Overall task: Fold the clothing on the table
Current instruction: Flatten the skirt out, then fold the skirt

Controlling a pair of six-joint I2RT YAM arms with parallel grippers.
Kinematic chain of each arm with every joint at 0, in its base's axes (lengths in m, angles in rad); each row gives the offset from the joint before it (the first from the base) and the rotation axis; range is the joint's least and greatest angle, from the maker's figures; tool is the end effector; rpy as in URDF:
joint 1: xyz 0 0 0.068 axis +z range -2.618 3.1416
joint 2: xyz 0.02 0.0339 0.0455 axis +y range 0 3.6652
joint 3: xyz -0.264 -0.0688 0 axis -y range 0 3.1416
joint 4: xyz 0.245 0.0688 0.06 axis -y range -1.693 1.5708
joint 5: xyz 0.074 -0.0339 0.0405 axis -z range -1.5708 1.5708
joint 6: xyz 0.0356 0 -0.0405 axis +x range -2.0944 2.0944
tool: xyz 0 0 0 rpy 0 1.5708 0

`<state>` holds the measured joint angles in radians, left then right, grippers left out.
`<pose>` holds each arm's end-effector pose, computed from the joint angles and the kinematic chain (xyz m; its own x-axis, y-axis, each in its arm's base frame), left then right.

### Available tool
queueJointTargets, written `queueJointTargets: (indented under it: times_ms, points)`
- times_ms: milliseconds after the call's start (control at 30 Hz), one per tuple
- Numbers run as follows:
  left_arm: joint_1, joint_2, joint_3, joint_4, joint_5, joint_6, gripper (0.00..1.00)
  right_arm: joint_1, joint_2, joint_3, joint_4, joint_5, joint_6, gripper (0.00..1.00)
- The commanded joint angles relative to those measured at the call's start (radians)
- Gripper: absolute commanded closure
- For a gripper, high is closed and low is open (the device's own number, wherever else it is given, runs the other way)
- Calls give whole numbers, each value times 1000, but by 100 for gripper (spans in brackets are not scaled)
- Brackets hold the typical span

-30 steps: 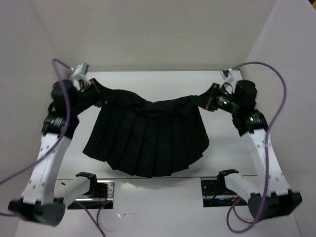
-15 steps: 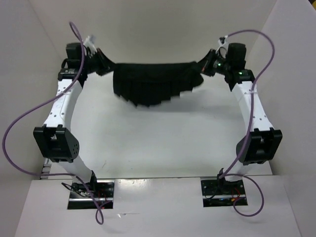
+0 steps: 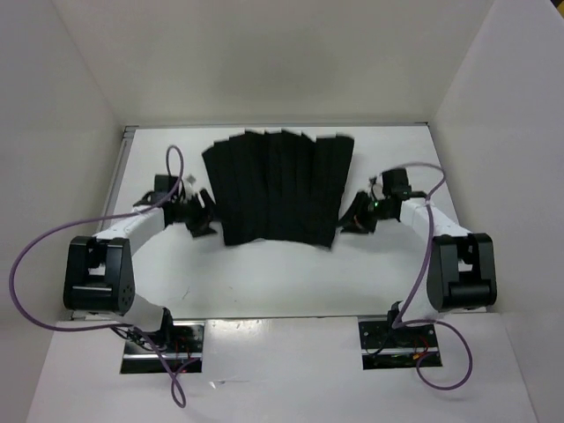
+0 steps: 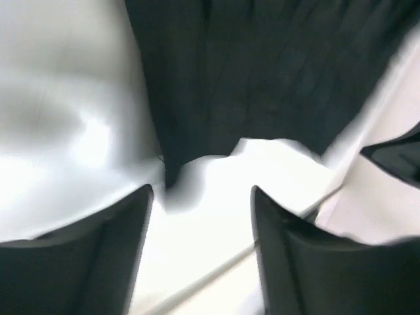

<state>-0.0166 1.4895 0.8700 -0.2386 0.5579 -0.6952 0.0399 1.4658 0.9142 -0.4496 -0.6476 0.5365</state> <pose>0.3007 -0.0238 0.2044 -0.8117 -0.5300 -0.2456 -0.2080 0.6550 -0.7264 0.2866 0.0329 0.2125 -0.9056 0.3718 -0.2039 0.1233 0.6910 0.7123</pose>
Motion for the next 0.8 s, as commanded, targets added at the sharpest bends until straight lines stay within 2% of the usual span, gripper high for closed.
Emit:
queueJointTargets:
  times_ms: [0, 67, 167, 433, 567, 633, 733, 767]
  points:
    - [-22, -96, -107, -24, -22, -49, 19, 2, -93, -76, -178, -24, -4, 58]
    - [-42, -165, -132, -66, -65, -72, 15, 2, -183, -63, -243, 60, 17, 48]
    - [-42, -238, -144, -99, -156, -92, 12, 2, -211, 24, -319, 150, 17, 43]
    - [-52, -143, -132, -77, -191, -101, 13, 20, -47, 15, -274, 233, 17, 44]
    - [-85, -104, -143, -67, -259, -122, 15, 20, -15, 26, -238, 295, 28, 45]
    - [-95, -72, -154, -53, -268, -122, 18, 20, -1, 35, -224, 309, 37, 45]
    - [-105, -2, -154, -25, -267, -122, 30, 29, 39, 45, -199, 309, 37, 47]
    - [-118, 30, -154, -10, -266, -131, 37, 29, 50, 45, -199, 309, 37, 47]
